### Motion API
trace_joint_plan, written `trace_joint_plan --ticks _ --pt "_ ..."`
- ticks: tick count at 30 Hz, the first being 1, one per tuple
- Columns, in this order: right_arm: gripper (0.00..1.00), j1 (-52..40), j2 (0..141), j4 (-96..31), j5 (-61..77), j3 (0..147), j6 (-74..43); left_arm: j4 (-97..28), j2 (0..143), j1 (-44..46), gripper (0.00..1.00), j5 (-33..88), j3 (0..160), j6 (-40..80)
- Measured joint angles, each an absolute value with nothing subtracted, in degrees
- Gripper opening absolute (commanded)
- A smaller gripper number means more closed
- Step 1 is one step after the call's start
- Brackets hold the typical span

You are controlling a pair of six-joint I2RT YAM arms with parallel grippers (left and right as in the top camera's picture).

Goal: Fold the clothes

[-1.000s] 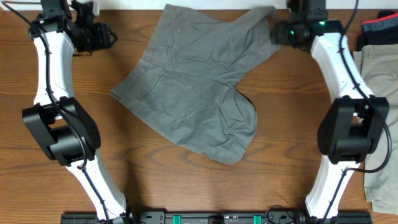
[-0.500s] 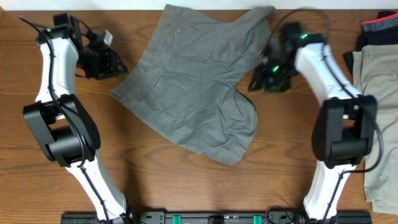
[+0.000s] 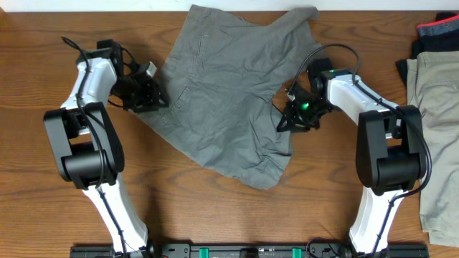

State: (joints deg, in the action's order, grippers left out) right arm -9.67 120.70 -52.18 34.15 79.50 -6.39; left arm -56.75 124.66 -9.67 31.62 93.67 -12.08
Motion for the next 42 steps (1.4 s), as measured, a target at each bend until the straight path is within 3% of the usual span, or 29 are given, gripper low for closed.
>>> trace_joint_plan --ticks 12,14,15,16,18,25,31,35,42 --pt "0.04 -4.25 112.57 -61.49 20.99 85.56 -5.41 -56.58 124.66 -9.69 0.40 27.81 93.21 -12.08" --pt "0.22 -3.62 108.75 -61.06 18.46 87.22 -5.54 -56.58 124.66 -9.69 0.40 26.98 93.21 -12.08" --pt "0.40 -3.53 106.98 -60.62 17.39 87.77 -5.67 -56.58 124.66 -9.69 0.40 26.57 93.21 -12.08" --pt "0.50 -3.53 105.36 -60.34 16.23 88.36 -5.41 -56.55 124.66 -9.69 0.40 26.33 93.21 -12.05" --pt "0.58 -3.55 103.44 -60.36 14.22 88.97 -5.13 -56.55 124.66 -9.69 0.40 26.02 93.21 -12.08" --pt "0.62 -1.83 104.73 -63.02 10.39 88.73 -6.22 -56.55 124.66 -9.69 0.40 25.21 93.21 -12.05" --pt "0.59 3.90 105.43 -61.56 10.55 84.40 -9.08 -56.55 124.66 -9.69 0.40 25.23 93.21 -11.99" --pt "0.49 6.59 106.59 -56.90 13.52 78.17 -10.17 -56.60 124.66 -9.69 0.41 25.26 93.21 -11.86" --pt "0.42 9.80 109.51 -50.24 20.47 70.41 -10.74 -56.55 124.66 -9.69 0.41 26.44 93.21 -11.86"
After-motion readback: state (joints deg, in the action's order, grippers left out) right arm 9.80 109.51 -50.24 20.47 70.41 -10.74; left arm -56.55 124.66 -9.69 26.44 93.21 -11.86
